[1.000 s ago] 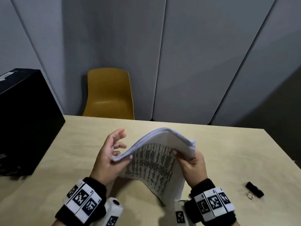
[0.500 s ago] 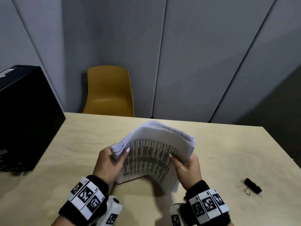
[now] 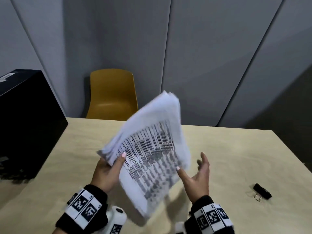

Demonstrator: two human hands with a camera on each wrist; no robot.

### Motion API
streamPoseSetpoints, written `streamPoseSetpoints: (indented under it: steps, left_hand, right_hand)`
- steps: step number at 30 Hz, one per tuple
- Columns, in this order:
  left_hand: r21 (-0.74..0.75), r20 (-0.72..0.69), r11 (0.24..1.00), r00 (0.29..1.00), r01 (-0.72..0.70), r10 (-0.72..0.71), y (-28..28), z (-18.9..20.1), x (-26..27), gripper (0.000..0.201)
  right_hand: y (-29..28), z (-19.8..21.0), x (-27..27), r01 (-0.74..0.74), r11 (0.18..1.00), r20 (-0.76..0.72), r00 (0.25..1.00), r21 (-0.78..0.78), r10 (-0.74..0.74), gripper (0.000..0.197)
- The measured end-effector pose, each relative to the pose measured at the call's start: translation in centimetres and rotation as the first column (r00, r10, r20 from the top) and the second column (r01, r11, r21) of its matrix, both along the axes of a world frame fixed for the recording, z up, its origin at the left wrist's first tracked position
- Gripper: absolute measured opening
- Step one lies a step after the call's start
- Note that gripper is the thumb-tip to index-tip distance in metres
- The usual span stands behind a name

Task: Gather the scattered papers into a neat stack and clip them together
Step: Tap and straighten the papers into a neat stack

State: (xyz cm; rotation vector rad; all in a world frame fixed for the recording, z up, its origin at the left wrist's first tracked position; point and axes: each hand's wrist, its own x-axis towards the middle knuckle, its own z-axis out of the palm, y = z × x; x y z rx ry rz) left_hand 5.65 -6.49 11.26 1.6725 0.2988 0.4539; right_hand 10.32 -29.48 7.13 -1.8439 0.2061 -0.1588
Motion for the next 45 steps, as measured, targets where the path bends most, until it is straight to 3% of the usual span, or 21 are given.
streamPoseSetpoints:
  steps: [2,3,4,5,6,10,11,13,15,17,19,20,22,24,29,33,38,40,42,43,45]
  left_hand:
    - [-0.287,0.044,0.958,0.999,0.023,-0.011,-0.1,-0.2,0.3,0.042]
    - [-0.401,0.073,0.915,0.997,0.051,-0.024,-0.4,-0.4,0.4,0.048]
    - [-0.478,0.082,0.875,0.996,0.075,-0.04,-0.4,-0.9,0.6,0.04]
    - [-0.54,0.072,0.837,0.995,0.092,-0.063,-0.7,-0.7,0.5,0.024]
    - [-0.564,0.046,0.818,0.993,0.113,-0.106,-0.8,-1.0,0.6,0.022]
    - [-0.647,0.063,0.74,0.979,0.187,-0.192,-0.2,-0.7,-0.2,0.029]
    - [-0.693,0.082,0.701,0.984,0.17,-0.158,0.6,-0.3,-0.4,0.03]
    - [-0.716,0.148,0.662,0.974,0.224,-0.17,3.1,0.2,-0.8,0.053]
    - [-0.648,0.158,0.69,0.943,0.324,-0.294,5.2,0.8,-1.5,0.075]
    - [-0.508,0.051,0.779,0.916,0.366,-0.397,5.9,1.1,-1.8,0.084]
    - [-0.32,-0.043,0.89,0.933,0.326,-0.357,5.1,0.7,-1.4,0.078]
    - [-0.245,-0.045,0.926,0.951,0.286,-0.305,4.5,0.2,-1.1,0.063]
    - [-0.143,-0.03,0.97,0.979,0.198,-0.204,3.5,-0.8,-0.5,0.026]
    - [-0.123,-0.045,0.981,0.987,0.15,-0.156,3.0,-1.7,-0.5,0.014]
    - [-0.137,-0.093,0.986,0.99,0.097,-0.11,1.7,-1.9,-1.1,0.023]
    - [-0.195,-0.1,0.98,0.994,0.025,-0.045,1.2,-2.9,-1.3,0.028]
    - [-0.171,-0.029,0.985,1.0,0.002,-0.007,0.5,-1.6,-1.3,0.025]
    - [-0.159,0.011,0.987,1.0,0.006,-0.005,0.8,-1.2,-1.2,0.035]
    - [-0.163,0.066,0.986,0.997,0.037,-0.026,0.9,-1.1,-1.1,0.057]
    - [-0.209,0.092,0.978,0.996,0.025,-0.006,0.8,-0.9,-1.1,0.06]
    - [-0.293,0.108,0.956,0.993,-0.017,0.05,0.3,-0.1,-1.2,0.047]
  right_hand:
    - [0.0,0.1,-0.5,0.059,0.956,-0.167,0.986,0.287,-0.011,0.12]
    - [0.1,0.5,-0.6,0.039,0.84,-0.194,0.978,0.541,0.08,0.127]
    - [0.1,0.8,-0.5,-0.007,0.668,-0.183,0.96,0.745,0.214,0.124]
    - [0.1,1.3,-0.2,-0.051,0.528,-0.145,0.935,0.848,0.323,0.112]
    - [-0.1,1.8,0.0,-0.106,0.459,-0.091,0.918,0.882,0.387,0.096]
    - [-1.4,3.4,1.1,-0.247,0.562,0.066,0.944,0.789,0.322,0.042]
    - [-1.9,3.7,1.1,-0.27,0.574,0.096,0.944,0.773,0.314,0.044]
    - [-3.1,4.0,1.1,-0.299,0.629,0.113,0.941,0.717,0.319,0.044]
    - [-4.4,4.1,1.0,-0.321,0.672,0.113,0.936,0.667,0.334,0.02]
    - [-4.8,3.6,1.0,-0.306,0.713,0.081,0.94,0.631,0.332,0.016]
    - [-4.0,3.3,0.6,-0.317,0.767,0.071,0.939,0.558,0.336,0.006]
    - [-3.5,2.9,0.4,-0.319,0.785,0.069,0.94,0.532,0.335,0.004]
    - [-2.5,2.1,0.2,-0.304,0.805,0.084,0.949,0.51,0.305,0.008]
    - [-2.0,1.7,0.2,-0.3,0.839,0.105,0.953,0.453,0.284,0.02]
    - [-2.3,1.4,0.2,-0.287,0.906,0.13,0.957,0.31,0.259,0.025]
    - [-2.2,0.7,0.1,-0.267,0.92,0.109,0.963,0.288,0.245,0.031]
    - [-2.2,1.2,0.3,-0.206,0.933,0.12,0.977,0.296,0.178,0.033]
    - [-2.7,1.5,0.4,-0.231,0.932,0.145,0.97,0.279,0.197,0.034]
    - [-3.1,1.7,0.3,-0.261,0.93,0.142,0.963,0.259,0.231,0.06]
    - [-3.0,1.8,0.3,-0.254,0.936,0.136,0.964,0.244,0.227,0.074]
    - [-2.5,2.4,0.3,-0.199,0.942,0.165,0.974,0.27,0.158,0.073]
